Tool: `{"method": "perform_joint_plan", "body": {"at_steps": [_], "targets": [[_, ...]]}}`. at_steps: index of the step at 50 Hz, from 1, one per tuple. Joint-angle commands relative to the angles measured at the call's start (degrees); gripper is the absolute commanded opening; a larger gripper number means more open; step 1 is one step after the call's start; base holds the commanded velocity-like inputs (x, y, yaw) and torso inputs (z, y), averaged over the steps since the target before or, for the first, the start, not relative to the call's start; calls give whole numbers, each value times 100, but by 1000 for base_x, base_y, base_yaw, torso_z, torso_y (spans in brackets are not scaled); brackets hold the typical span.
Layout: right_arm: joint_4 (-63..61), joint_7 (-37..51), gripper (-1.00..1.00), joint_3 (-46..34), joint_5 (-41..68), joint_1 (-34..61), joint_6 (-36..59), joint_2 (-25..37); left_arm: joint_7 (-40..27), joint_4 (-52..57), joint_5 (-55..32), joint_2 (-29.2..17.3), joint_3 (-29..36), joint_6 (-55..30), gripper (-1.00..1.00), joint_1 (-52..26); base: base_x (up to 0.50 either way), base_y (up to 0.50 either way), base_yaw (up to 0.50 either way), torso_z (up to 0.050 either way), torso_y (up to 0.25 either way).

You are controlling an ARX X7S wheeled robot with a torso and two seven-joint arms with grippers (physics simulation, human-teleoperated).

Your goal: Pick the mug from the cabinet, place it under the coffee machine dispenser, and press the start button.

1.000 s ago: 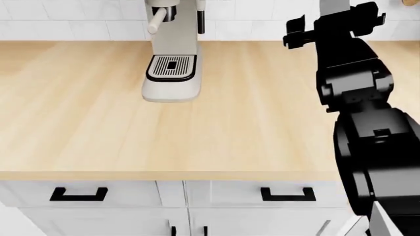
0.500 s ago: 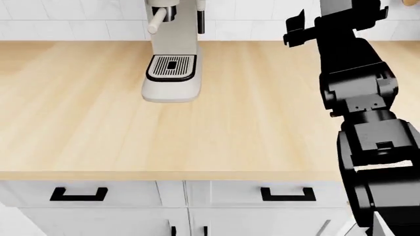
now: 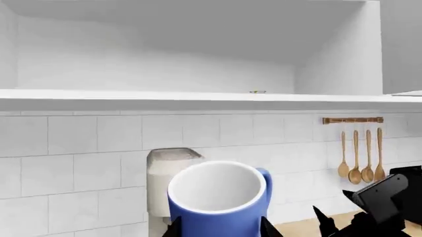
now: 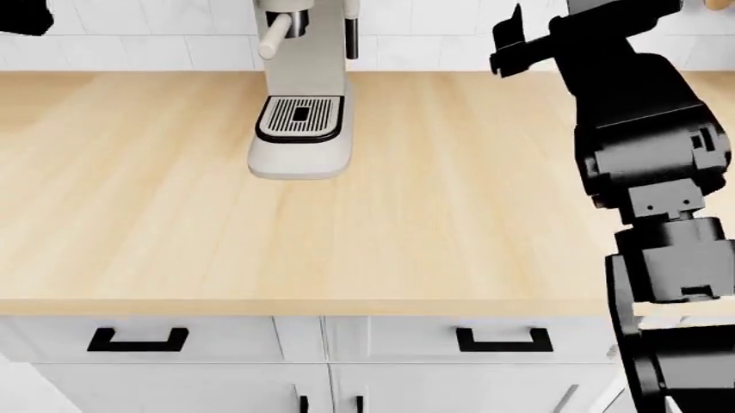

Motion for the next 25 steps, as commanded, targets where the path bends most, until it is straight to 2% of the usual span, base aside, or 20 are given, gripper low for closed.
{"method": "perform_joint_plan", "body": {"at_steps": [1,8,15,21,25], "targets": [[-3495,-891,100,107,637,-675,2334,654,753,364,611,-289,-808,-611,-100,1639,0,0,0,0,0],[-5067,-1068,100,454,1041,-1240,3248,1093,1077,348,868,-215,-1043,-824,-100,2000,0,0,0,0,0],[-6517,-1093,100,1301,1528,-1765,4018,1336,1615,590,1376,111,-1738,-1139,-100,2816,0,0,0,0,0],[-6893,-1112,100,1986,1708,-2297,4078,1447,1934,644,1812,334,-1977,-1275,-100,2868,0,0,0,0,0],[-7051,-1099,100,2290,1828,-2526,3996,1291,2465,694,2525,754,-2345,-1432,-100,3140,0,0,0,0,0]]}}
